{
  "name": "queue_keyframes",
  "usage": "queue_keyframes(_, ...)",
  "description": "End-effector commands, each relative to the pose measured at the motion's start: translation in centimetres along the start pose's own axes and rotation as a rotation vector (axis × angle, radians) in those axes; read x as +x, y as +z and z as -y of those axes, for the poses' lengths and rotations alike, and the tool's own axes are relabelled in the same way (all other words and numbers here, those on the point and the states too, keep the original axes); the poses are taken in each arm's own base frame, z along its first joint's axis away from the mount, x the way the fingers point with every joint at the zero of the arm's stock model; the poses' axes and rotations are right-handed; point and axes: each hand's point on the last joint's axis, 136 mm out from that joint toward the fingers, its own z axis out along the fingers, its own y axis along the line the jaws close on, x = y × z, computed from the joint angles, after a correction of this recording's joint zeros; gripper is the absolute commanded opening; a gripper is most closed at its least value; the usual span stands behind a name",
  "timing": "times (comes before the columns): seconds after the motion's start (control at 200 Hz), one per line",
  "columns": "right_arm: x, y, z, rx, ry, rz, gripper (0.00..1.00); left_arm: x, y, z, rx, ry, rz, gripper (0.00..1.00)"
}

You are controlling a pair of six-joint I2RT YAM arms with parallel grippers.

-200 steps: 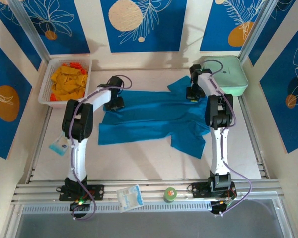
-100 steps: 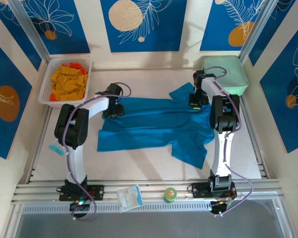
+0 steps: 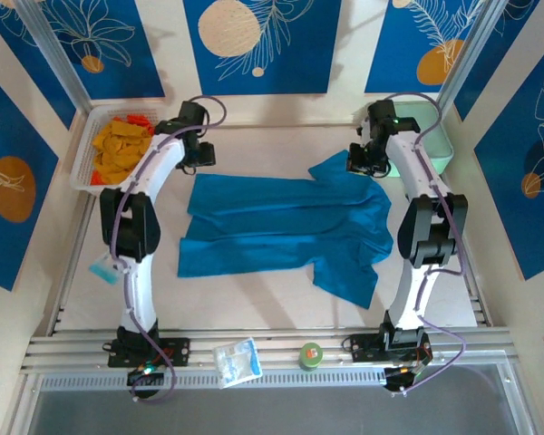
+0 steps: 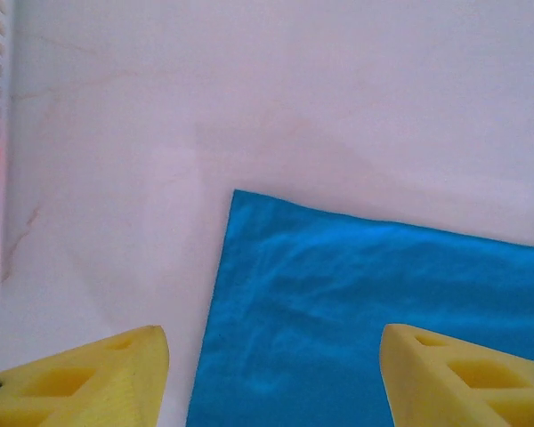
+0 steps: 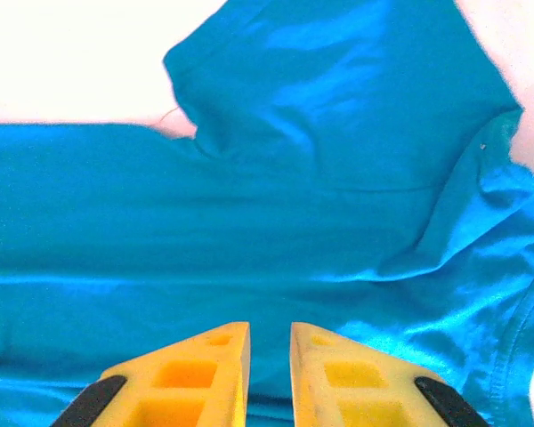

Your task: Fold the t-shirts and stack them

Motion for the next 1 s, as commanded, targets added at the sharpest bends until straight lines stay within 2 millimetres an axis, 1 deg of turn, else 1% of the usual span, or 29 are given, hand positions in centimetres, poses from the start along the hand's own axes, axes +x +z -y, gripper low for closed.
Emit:
queue_keyframes(0.0,2.1,0.4,-0.9,-0.052,0.015,-0.046,0.19,2.0,2.6,0.0,0.034,0.07,-0.127,0.63)
queue_keyframes(0.225,4.9,1.0,-1.3,-0.062,0.011,-0.067,0.18,0.8,4.9,-0.6,0.043,0.087,-0.122,0.62)
queue_keyframes(0.425,6.9,1.7,-0.9,-0.052,0.018,-0.089,0.18,0.5,6.7,-1.3,0.044,0.099,-0.127,0.61)
queue_keyframes(0.66,7.5,2.1,-0.6,-0.042,0.018,-0.108,0.16,1.0,9.0,-2.0,0.024,0.116,-0.164,0.6)
queue_keyframes(0.75,7.8,2.1,-0.5,-0.037,0.015,-0.115,0.16,1.0,10.0,-1.8,0.034,0.122,-0.171,0.59)
queue_keyframes(0.825,8.1,2.1,-0.4,-0.031,0.015,-0.118,0.15,1.2,10.9,-1.6,0.04,0.126,-0.194,0.56)
queue_keyframes(0.891,8.4,2.1,-0.4,-0.031,0.016,-0.122,0.14,1.6,11.7,-1.8,0.03,0.13,-0.221,0.55)
queue_keyframes(0.996,8.9,2.2,-0.4,-0.036,0.019,-0.126,0.13,1.8,12.0,-1.6,0.039,0.129,-0.239,0.52)
